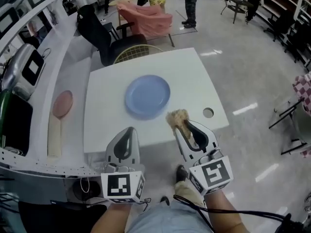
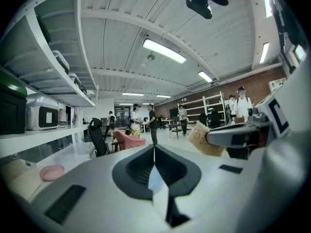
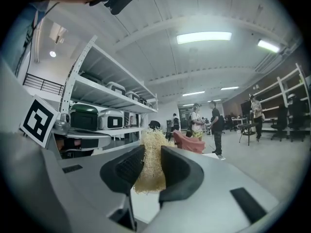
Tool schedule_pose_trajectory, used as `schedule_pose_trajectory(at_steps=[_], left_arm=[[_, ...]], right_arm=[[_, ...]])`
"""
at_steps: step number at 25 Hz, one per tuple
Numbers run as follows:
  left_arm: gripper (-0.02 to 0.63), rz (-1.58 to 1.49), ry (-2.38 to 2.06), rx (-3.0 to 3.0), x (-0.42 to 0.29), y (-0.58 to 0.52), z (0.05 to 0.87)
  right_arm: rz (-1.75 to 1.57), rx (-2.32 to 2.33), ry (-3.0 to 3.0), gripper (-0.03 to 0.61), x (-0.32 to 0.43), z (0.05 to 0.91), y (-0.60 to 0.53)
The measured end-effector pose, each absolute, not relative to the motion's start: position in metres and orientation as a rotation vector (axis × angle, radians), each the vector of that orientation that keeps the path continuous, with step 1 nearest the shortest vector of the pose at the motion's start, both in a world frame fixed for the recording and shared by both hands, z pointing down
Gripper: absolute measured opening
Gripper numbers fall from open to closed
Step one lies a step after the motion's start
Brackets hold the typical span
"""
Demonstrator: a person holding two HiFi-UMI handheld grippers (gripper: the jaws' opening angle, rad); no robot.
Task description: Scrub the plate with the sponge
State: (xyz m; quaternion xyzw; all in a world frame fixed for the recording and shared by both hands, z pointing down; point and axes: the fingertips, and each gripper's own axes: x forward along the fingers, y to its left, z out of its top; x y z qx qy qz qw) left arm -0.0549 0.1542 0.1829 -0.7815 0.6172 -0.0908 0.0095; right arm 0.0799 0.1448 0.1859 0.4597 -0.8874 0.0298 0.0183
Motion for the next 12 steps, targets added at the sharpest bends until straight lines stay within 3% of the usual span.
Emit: schedule_pose_trajectory(at_steps=[12], left_arm=[[0.015, -0.288, 2.032, -2.341, -0.041, 0.06, 0.164]], right_arm=[[0.09, 1.306, -2.841, 0.11, 0.094, 0.172, 0.041]])
